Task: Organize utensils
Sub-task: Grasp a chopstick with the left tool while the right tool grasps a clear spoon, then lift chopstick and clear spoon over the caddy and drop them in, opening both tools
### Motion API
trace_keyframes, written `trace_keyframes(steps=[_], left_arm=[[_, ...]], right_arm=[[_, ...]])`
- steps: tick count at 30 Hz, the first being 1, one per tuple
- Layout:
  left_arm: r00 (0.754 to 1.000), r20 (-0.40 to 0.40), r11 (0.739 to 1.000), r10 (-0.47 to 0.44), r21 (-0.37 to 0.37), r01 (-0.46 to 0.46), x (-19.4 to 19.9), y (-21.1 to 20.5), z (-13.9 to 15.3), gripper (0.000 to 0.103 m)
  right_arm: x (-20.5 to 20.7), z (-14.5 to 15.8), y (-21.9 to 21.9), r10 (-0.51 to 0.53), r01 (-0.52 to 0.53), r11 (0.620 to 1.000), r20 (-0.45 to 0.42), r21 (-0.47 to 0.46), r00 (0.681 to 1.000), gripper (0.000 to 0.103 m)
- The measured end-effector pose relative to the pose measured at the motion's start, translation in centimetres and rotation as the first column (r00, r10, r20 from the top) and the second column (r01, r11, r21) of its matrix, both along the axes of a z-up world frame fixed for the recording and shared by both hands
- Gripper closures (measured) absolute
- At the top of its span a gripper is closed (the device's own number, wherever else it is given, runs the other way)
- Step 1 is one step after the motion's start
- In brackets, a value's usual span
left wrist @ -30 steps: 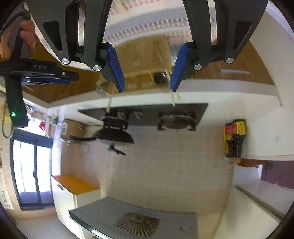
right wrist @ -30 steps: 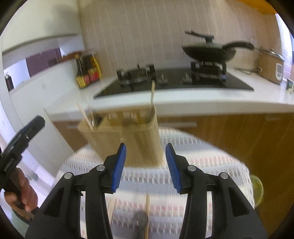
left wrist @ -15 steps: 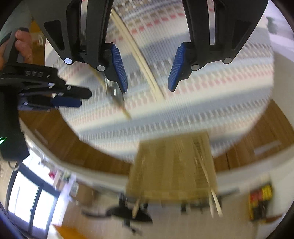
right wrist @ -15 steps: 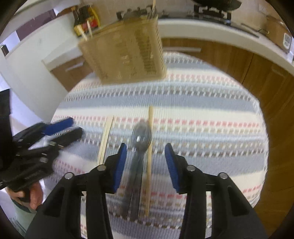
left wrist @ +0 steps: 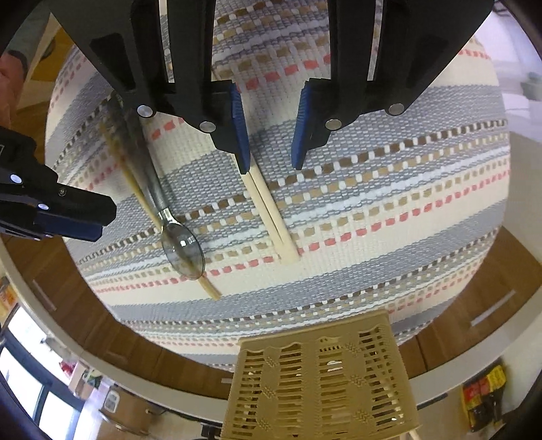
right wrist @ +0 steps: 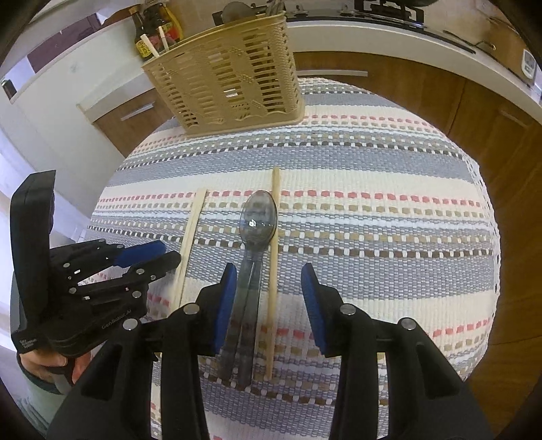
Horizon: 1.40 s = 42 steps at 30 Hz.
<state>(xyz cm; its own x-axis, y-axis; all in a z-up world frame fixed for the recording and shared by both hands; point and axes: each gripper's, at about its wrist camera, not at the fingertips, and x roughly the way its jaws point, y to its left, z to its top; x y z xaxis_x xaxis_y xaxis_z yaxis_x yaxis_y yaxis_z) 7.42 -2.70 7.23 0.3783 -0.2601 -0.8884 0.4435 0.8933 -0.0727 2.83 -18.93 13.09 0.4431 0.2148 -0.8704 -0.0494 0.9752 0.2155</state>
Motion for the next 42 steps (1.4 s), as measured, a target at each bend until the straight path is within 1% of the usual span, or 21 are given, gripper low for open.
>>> trace_keyframes(steps=[4, 9, 12, 13, 14, 15, 16, 17, 19, 20, 21, 22, 23, 24, 25, 27, 29, 31, 35, 38, 42], left_arm=[[0.999, -0.023, 1.0, 0.028, 0.001, -0.028, 0.9, -0.5, -0.3, 0.073], [1.0, -0.025, 1.0, 0.007, 0.016, -0.007, 1.3, -1.2, -0.2, 0.073], [0.997, -0.07, 0.999, 0.024, -0.04, -0.027, 2.1, -0.8, -0.1, 0.073], [0.996, -0.086, 0.997, 0.035, -0.064, -0.041, 2.5, -0.5, -0.1, 0.069], [0.994, -0.107, 0.994, 0.037, -0.095, -0.048, 2.8, -0.4, -0.2, 0.06], [0.993, -0.112, 0.994, 0.035, -0.103, -0.047, 2.9, -0.5, -0.2, 0.059], [0.994, -0.103, 0.995, 0.033, -0.086, -0.042, 2.9, -0.7, -0.2, 0.059], [0.996, -0.081, 0.998, 0.023, -0.048, -0.027, 2.7, -1.3, -0.2, 0.061], [1.0, -0.009, 0.998, -0.01, 0.067, 0.01, 1.9, -3.1, -0.5, 0.062], [0.999, 0.024, 0.995, -0.021, 0.102, 0.019, 1.3, -3.7, -0.8, 0.063], [0.999, 0.039, 0.994, -0.029, 0.106, 0.025, 1.0, -4.0, -0.8, 0.068], [0.998, 0.048, 0.995, -0.032, 0.1, 0.027, 0.8, -4.1, -0.8, 0.069], [0.998, 0.055, 0.996, -0.026, 0.092, 0.021, 0.8, -3.5, -0.9, 0.078], [0.998, 0.062, 0.996, -0.015, 0.09, 0.01, 0.8, -3.2, -0.9, 0.09], [0.998, 0.057, 0.997, -0.008, 0.075, 0.003, 0.7, -2.8, -0.9, 0.092], [0.999, 0.037, 1.0, 0.01, 0.014, -0.01, 0.7, -1.4, -0.7, 0.093], [1.0, 0.022, 1.0, 0.022, -0.022, -0.021, 0.7, -0.1, -0.6, 0.093], [0.999, 0.021, 0.999, 0.028, -0.034, -0.027, 0.5, 1.3, -0.4, 0.093], [0.999, 0.018, 0.997, 0.042, -0.064, -0.041, 0.7, 3.0, -0.3, 0.093], [0.999, 0.022, 0.996, 0.042, -0.077, -0.04, 0.7, 3.5, -0.3, 0.092], [0.998, 0.031, 0.995, 0.048, -0.09, -0.045, 0.8, 4.4, -0.1, 0.092]], right_arm=[[0.1, -0.3, -0.3, -0.013, 0.013, 1.0, -0.007, 0.01, 1.0, 0.067], [-0.8, 0.0, -0.6, -0.019, 0.019, 1.0, -0.002, 0.014, 1.0, 0.067], [-1.0, 0.2, -0.9, -0.019, 0.019, 0.999, -0.002, 0.025, 1.0, 0.067], [-0.9, 0.2, -0.9, -0.02, 0.02, 0.999, -0.004, 0.03, 1.0, 0.067], [-0.9, 0.1, -0.9, -0.022, 0.022, 0.999, -0.007, 0.032, 1.0, 0.067], [-0.8, 0.1, -0.8, -0.02, 0.021, 0.999, -0.011, 0.03, 1.0, 0.067], [-0.7, 0.0, -0.6, -0.014, 0.015, 1.0, -0.016, 0.026, 1.0, 0.067], [-0.6, -0.1, -0.4, -0.009, 0.01, 1.0, -0.019, 0.025, 1.0, 0.067], [-0.5, -0.2, 0.2, 0.01, -0.01, 0.999, -0.018, 0.036, 1.0, 0.067], [-0.5, -0.1, 0.5, 0.019, -0.018, 0.999, -0.015, 0.037, 1.0, 0.071], [-0.5, -0.2, 0.9, 0.022, -0.022, 0.999, -0.014, 0.033, 1.0, 0.076], [-0.5, -0.3, 1.1, 0.023, -0.023, 0.999, -0.016, 0.034, 1.0, 0.079], [-0.4, -0.5, 1.5, 0.03, -0.029, 0.999, -0.023, 0.046, 0.999, 0.085], [-0.3, -0.8, 1.9, 0.044, -0.042, 0.997, -0.031, 0.059, 0.999, 0.089], [-0.2, -0.9, 2.2, 0.054, -0.052, 0.997, -0.036, 0.065, 0.998, 0.089], [-0.1, -1.3, 3.1, 0.067, -0.065, 0.996, -0.048, 0.055, 0.997, 0.089], [0.1, -1.8, 3.6, 0.068, -0.065, 0.997, -0.061, 0.047, 0.996, 0.089], [0.3, -2.2, 3.9, 0.071, -0.068, 0.997, -0.071, 0.048, 0.995, 0.089], [0.7, -2.7, 4.1, 0.056, -0.056, 0.998, -0.08, 0.005, 0.995, 0.089], [1.3, -3.0, 4.3, 0.059, -0.059, 0.998, -0.094, 0.009, 0.994, 0.089], [2.3, -3.6, 5.9, 0.078, -0.081, 0.996, -0.119, -0.021, 0.99, 0.089]])
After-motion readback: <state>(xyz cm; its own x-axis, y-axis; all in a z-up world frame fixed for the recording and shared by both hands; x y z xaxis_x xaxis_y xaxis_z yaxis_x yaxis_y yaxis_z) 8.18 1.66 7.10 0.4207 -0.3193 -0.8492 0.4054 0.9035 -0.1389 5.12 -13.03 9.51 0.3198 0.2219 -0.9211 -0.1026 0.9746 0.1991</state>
